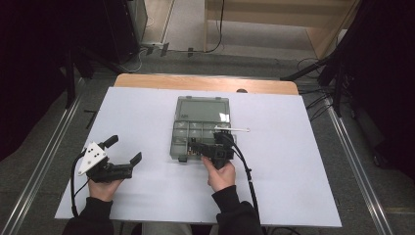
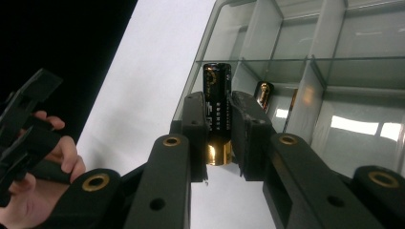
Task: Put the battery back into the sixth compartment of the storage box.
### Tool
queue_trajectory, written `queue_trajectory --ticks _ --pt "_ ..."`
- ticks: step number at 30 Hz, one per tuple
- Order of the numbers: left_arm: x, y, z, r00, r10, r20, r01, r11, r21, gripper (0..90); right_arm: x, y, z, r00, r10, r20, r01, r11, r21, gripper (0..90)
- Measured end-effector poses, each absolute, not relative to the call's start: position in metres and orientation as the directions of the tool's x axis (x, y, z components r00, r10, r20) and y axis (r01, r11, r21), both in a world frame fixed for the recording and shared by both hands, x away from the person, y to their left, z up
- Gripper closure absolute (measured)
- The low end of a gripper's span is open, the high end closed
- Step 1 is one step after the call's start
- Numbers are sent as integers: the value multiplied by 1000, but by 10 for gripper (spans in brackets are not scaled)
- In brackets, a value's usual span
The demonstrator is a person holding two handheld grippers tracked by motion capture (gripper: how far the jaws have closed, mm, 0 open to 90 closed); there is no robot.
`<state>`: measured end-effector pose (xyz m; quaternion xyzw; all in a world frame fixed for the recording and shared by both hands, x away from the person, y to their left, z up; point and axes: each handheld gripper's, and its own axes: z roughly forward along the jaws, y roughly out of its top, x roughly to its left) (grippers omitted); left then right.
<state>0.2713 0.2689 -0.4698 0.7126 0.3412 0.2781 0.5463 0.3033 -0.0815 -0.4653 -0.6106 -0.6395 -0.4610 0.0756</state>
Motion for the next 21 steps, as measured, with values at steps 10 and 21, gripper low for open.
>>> queue_trajectory --ticks 10,21 --pt "271 269 -470 612 790 22 182 -168 969 0 310 -85 -468 -202 693 692 846 -233 480 776" --pt "271 269 -470 615 788 20 185 -169 968 0 312 -82 -471 -203 695 689 835 -244 493 319"
